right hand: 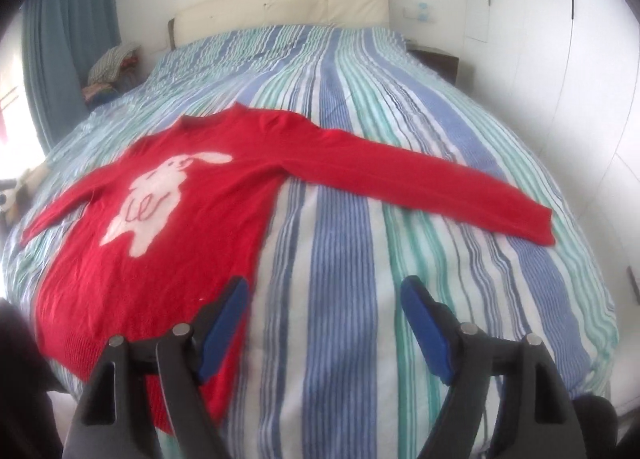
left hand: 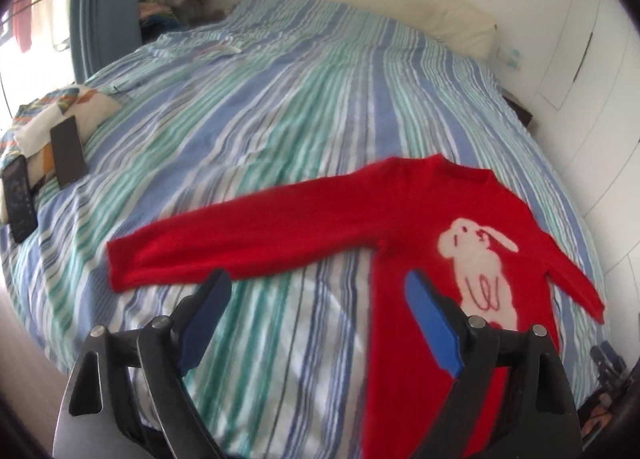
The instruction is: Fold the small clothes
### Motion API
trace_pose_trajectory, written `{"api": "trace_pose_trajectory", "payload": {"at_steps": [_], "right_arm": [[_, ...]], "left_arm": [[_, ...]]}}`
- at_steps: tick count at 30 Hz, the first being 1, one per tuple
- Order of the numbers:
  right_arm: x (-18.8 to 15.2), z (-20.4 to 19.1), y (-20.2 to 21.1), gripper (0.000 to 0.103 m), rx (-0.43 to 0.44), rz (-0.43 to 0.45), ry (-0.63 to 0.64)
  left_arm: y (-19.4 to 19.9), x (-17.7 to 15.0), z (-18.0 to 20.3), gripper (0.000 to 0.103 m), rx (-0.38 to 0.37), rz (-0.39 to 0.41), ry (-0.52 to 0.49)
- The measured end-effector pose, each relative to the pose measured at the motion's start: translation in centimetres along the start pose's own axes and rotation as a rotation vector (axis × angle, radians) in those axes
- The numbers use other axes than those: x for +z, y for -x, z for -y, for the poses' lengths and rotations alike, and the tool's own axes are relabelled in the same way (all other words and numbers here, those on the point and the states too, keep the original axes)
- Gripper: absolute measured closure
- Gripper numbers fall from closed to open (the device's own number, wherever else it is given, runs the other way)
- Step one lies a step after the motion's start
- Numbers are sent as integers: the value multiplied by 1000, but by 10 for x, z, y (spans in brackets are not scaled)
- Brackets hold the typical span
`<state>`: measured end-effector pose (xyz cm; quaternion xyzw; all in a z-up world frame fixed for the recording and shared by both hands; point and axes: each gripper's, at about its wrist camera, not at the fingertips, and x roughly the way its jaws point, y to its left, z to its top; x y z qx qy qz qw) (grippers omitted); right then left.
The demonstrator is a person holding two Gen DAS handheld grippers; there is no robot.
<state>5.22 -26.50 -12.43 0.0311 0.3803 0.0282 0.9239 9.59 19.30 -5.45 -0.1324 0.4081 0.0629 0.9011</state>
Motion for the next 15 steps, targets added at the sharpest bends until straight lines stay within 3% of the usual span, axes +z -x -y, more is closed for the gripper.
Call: {"api": "trace_pose_trajectory", "payload": {"at_steps": [7, 15], "right_arm": [[1, 35, -18, 26, -32, -27, -83], [-20, 31, -39, 26, -24, -91, -105]], "left_arm": [[-45, -42, 24, 13, -48, -121, 46], [-89, -77, -8, 13, 18, -231, 148]]}}
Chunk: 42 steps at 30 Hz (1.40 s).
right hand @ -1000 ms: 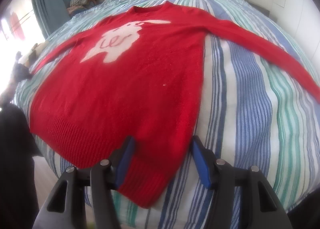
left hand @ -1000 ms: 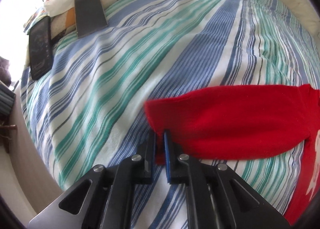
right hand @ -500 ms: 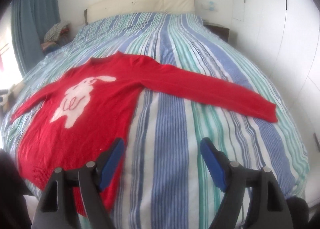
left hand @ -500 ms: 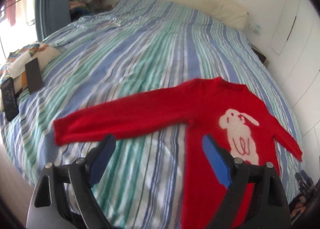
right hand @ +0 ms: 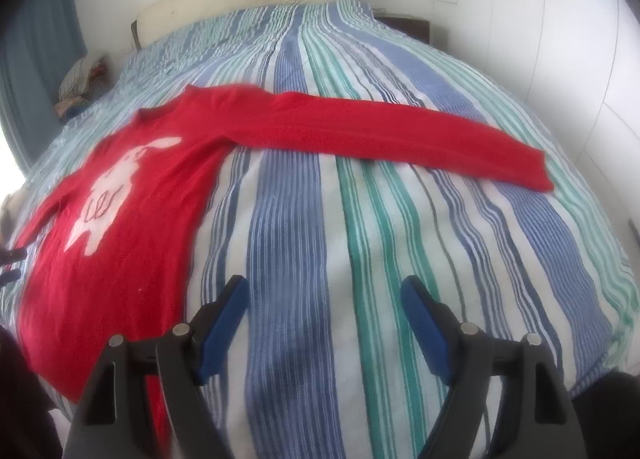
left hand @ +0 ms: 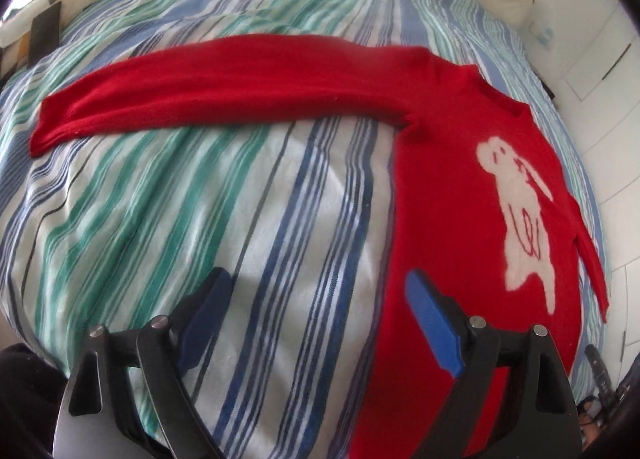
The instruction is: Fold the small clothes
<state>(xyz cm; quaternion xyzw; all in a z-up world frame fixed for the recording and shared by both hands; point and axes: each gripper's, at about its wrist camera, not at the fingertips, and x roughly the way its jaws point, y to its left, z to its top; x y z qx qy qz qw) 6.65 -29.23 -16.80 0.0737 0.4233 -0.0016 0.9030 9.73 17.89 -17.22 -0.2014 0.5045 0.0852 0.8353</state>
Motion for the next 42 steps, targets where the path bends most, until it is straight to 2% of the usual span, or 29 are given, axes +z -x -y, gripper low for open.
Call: {"api": "trace_pose_trajectory", "payload": {"at_steps": [3, 5, 10, 16, 28, 35, 42], "right_arm": [[-6, -4, -17, 25, -2, -60, 9], [-13, -6, -29, 20, -10, -104, 16], [-19, -13, -34, 8, -14, -96, 40], [-23, -17, -38, 2, -12, -87, 59], [-24, -21, -40, 1, -28, -80, 80], [-25, -21, -39, 1, -29, -80, 79], [-25, -21, -39, 1, -32, -79, 81]], "left_arm": [[0, -1, 0, 13, 4, 7, 0], [0, -3, 0, 12, 16, 8, -9], [-3, -7, 3, 10, 39, 0, -36], [-8, -5, 4, 8, 40, -14, -36], [-5, -6, 5, 7, 28, -21, -34], [13, -7, -1, 7, -22, 28, 8], [20, -5, -1, 7, -19, 56, 8]]}}
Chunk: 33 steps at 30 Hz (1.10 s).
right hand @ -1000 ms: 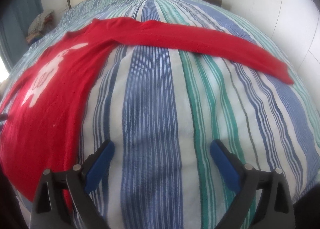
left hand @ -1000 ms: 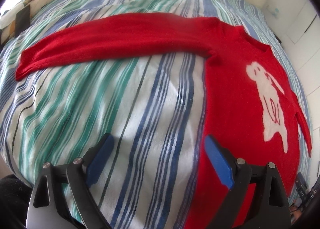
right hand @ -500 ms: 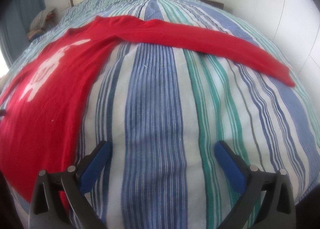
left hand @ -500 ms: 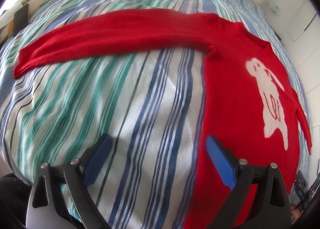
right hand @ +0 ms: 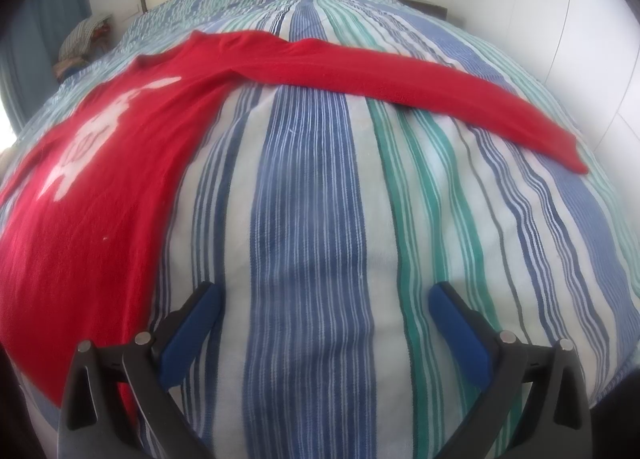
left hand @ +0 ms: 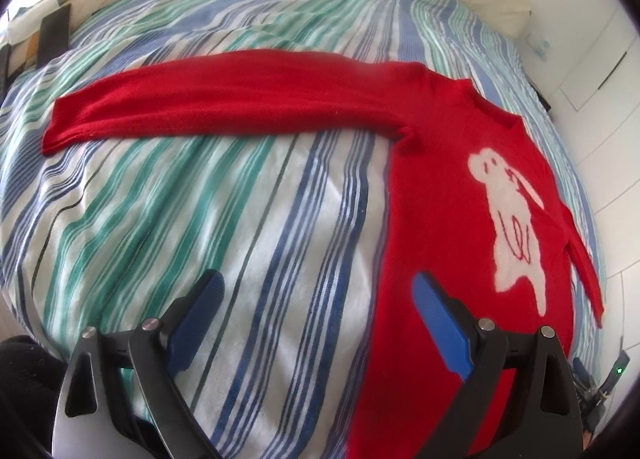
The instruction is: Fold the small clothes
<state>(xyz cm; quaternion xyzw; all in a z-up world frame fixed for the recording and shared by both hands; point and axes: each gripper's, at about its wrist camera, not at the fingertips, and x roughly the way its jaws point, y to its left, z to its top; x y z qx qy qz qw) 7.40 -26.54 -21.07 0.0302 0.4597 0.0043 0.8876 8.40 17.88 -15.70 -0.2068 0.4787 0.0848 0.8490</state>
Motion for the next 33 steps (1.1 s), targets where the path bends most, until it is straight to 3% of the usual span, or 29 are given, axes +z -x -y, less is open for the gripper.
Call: {"api": "trace_pose_trajectory", "payload": {"at_steps": [29, 33], "right_arm": [[0, 0, 0, 0, -3, -9, 0], [11, 10, 9, 1, 64, -36, -42]], "left_arm": [[10, 1, 5, 7, 39, 64, -24], [13, 3, -1, 7, 37, 77, 0]]}}
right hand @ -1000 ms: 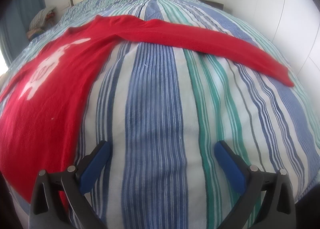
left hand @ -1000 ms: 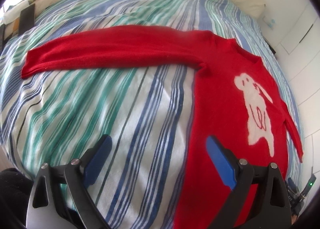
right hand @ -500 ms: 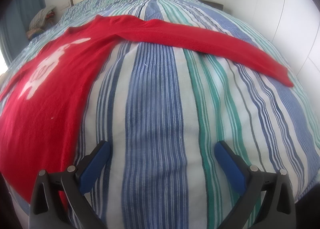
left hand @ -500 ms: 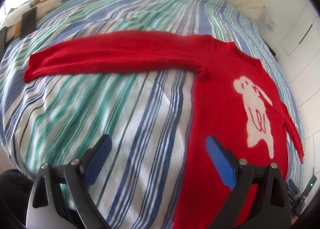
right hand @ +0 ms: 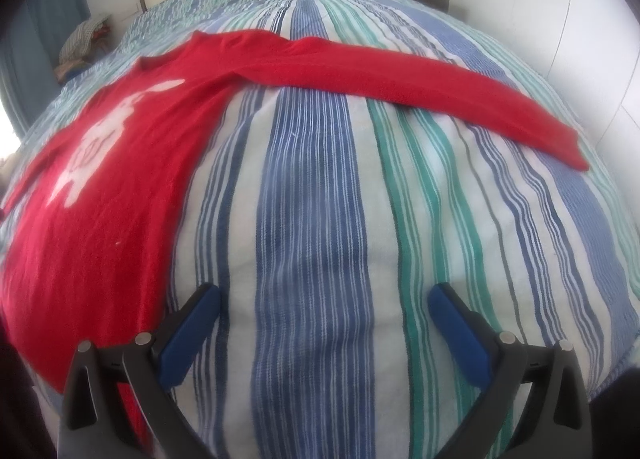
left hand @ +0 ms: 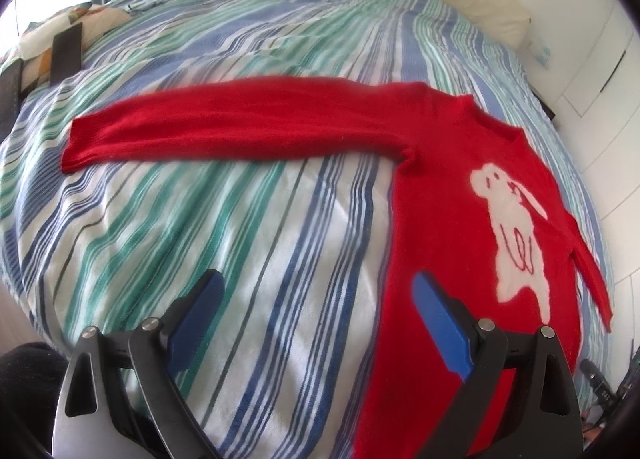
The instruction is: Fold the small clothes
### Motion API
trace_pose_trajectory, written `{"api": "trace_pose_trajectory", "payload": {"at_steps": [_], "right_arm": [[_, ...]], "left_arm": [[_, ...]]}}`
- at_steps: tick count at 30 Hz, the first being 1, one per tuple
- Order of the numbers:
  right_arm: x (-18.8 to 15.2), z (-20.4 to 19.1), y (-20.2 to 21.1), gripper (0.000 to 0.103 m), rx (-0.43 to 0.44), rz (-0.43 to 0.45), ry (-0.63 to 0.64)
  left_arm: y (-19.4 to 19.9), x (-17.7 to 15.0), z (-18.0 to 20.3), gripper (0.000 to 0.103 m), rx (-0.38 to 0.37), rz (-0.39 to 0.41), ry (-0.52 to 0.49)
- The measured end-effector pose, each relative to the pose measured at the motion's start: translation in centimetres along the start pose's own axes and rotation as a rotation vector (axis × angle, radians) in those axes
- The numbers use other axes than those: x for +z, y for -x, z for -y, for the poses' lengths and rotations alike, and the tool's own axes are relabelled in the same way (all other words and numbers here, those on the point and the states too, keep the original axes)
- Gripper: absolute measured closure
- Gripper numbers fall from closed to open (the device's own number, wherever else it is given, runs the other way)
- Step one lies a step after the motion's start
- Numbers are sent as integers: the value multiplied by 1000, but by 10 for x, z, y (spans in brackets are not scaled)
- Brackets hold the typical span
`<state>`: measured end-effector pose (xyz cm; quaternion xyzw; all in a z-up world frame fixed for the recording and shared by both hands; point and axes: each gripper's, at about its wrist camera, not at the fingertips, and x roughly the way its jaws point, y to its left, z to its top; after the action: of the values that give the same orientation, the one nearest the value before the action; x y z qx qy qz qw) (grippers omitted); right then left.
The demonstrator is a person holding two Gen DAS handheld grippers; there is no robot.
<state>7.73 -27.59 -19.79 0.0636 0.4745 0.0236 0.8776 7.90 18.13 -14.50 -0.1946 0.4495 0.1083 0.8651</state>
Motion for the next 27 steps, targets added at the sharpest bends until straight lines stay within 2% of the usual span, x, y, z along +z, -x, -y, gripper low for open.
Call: {"api": "trace_pose_trajectory", "payload": {"at_steps": [2, 5, 8, 11, 13, 16, 20, 23, 25, 26, 27], "right_arm": [[14, 19, 13, 2, 104, 27, -75], [42, 67, 38, 2, 141, 110, -200], [63, 134, 52, 2, 187, 168, -391], [66, 199, 42, 2, 285, 162, -627], [62, 231, 26, 10, 383, 126, -789], [52, 252, 2, 16, 493, 87, -943], [53, 261, -18, 22, 468, 108, -980], [56, 274, -30, 35, 437, 177, -1026], [58, 280, -39, 56, 419, 192, -1052], [59, 282, -42, 63, 408, 196, -1057], [59, 286, -45, 82, 399, 190, -1065]], "left_arm": [[1, 1, -3, 7, -5, 9, 12], [1, 2, -4, 7, -4, 12, 21], [-3, 3, -1, 7, 3, 4, 19], [-4, 1, 3, 7, 14, 6, 3], [-4, -1, 6, 7, 25, 4, -12], [-8, -3, 8, 7, 43, -8, -27], [-12, -4, 6, 7, 63, -21, -27], [-14, -5, 2, 7, 79, -29, -19], [-16, -6, 0, 7, 87, -37, -10], [-18, -6, 0, 7, 89, -41, -8], [-18, -7, 0, 7, 92, -44, -8]]}}
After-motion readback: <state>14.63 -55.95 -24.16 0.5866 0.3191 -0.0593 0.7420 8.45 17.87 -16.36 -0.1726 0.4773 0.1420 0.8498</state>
